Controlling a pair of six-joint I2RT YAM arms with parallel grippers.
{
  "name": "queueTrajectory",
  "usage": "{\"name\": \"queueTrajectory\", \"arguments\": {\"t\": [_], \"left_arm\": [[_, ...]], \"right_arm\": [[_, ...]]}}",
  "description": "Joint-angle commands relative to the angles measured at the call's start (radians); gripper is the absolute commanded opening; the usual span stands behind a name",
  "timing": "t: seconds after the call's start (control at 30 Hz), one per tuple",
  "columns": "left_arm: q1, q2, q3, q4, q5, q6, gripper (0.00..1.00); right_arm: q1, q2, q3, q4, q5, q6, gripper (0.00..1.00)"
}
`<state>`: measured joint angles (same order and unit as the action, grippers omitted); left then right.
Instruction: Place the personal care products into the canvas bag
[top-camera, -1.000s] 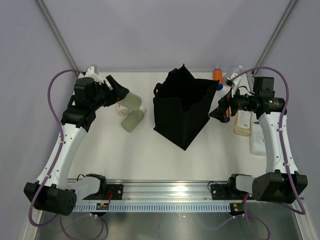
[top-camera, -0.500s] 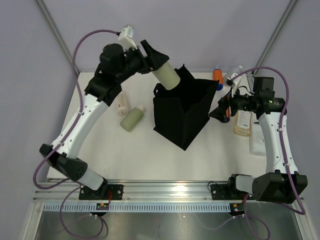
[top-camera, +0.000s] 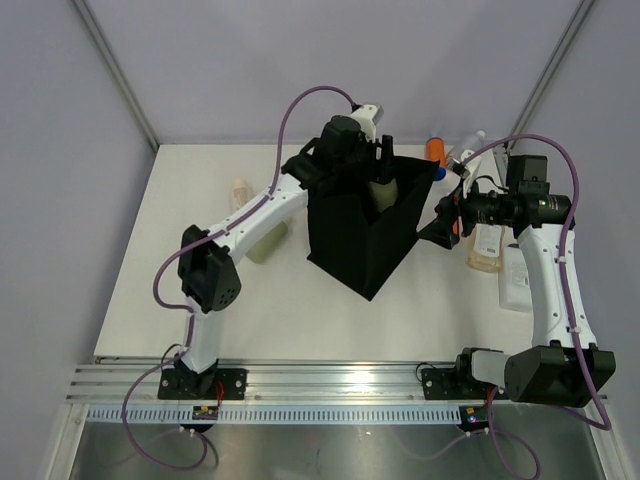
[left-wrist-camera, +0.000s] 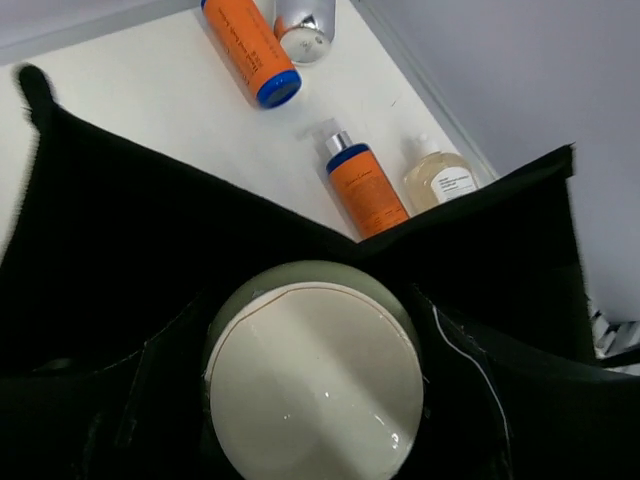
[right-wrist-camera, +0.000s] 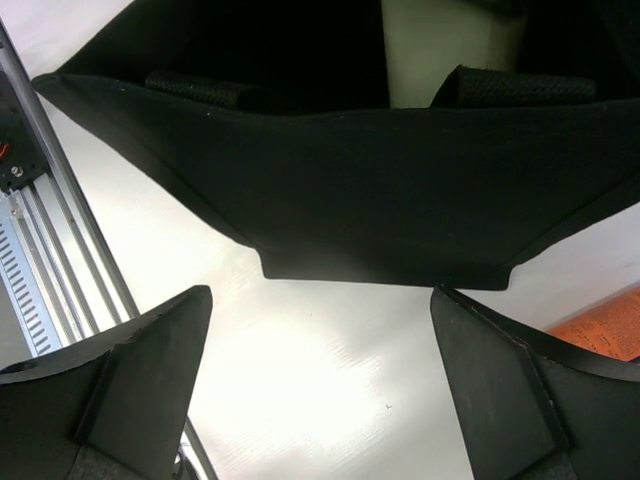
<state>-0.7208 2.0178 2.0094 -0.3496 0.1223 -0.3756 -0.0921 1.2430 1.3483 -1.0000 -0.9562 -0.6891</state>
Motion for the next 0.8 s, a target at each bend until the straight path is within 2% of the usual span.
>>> {"name": "queueTrajectory", "arguments": {"t": [0.0, 0.1, 0.2, 0.23, 0.3, 0.33, 0.37, 0.43, 0.47, 0.5, 0.57, 0.67, 0.7, 0.77], "left_arm": [[-0.020, -0.045, 0.014, 0.217, -0.012, 0.055, 0.00], [-0.048, -0.050, -0.101, 0.302, -0.007, 0.023, 0.04], [-0.063, -0.027, -0.139, 0.343, -0.004, -0.025, 0.13], [-0.069, -0.021, -0.153, 0.368, -0.007, -0.034, 0.19], [-0.074, 0.004, -0.155, 0.385, -0.010, -0.057, 0.24], [-0.077, 0.013, -0.155, 0.386, -0.015, -0.068, 0.28], [-0.078, 0.019, -0.155, 0.388, -0.016, -0.075, 0.37], [-0.080, 0.028, -0.162, 0.394, -0.021, -0.091, 0.44], [-0.078, 0.029, -0.173, 0.396, -0.027, -0.094, 0.52], [-0.078, 0.025, -0.179, 0.399, -0.039, -0.095, 0.56], [-0.078, 0.007, -0.195, 0.399, -0.053, -0.089, 0.79], [-0.078, -0.024, -0.193, 0.386, -0.072, -0.062, 0.85], [-0.078, -0.031, -0.193, 0.383, -0.082, -0.045, 0.91], [-0.077, -0.057, -0.193, 0.376, -0.088, -0.028, 0.92]], "right_arm": [[-0.001, -0.010, 0.026, -0.040, -0.027, -0.055, 0.99], [-0.001, -0.004, 0.026, -0.034, -0.023, -0.047, 1.00], [-0.001, 0.004, 0.022, -0.015, -0.016, -0.018, 0.99], [-0.001, 0.006, 0.022, -0.005, -0.009, -0.010, 0.99], [-0.001, 0.007, 0.011, 0.017, 0.007, 0.035, 1.00], [-0.001, 0.007, 0.006, 0.041, 0.026, 0.055, 1.00], [-0.001, 0.006, -0.004, 0.055, 0.034, 0.077, 1.00], [-0.001, 0.004, -0.023, 0.110, 0.049, 0.181, 0.99], [-0.001, 0.003, -0.040, 0.124, 0.050, 0.203, 0.99], [-0.001, 0.003, -0.050, 0.141, 0.053, 0.262, 1.00], [-0.003, 0.001, -0.076, 0.187, 0.077, 0.316, 1.00], [-0.018, 0.006, -0.095, 0.216, 0.085, 0.371, 1.00], [-0.030, 0.009, -0.095, 0.216, 0.083, 0.382, 1.00], [-0.047, 0.018, -0.092, 0.222, 0.080, 0.402, 0.99]]}}
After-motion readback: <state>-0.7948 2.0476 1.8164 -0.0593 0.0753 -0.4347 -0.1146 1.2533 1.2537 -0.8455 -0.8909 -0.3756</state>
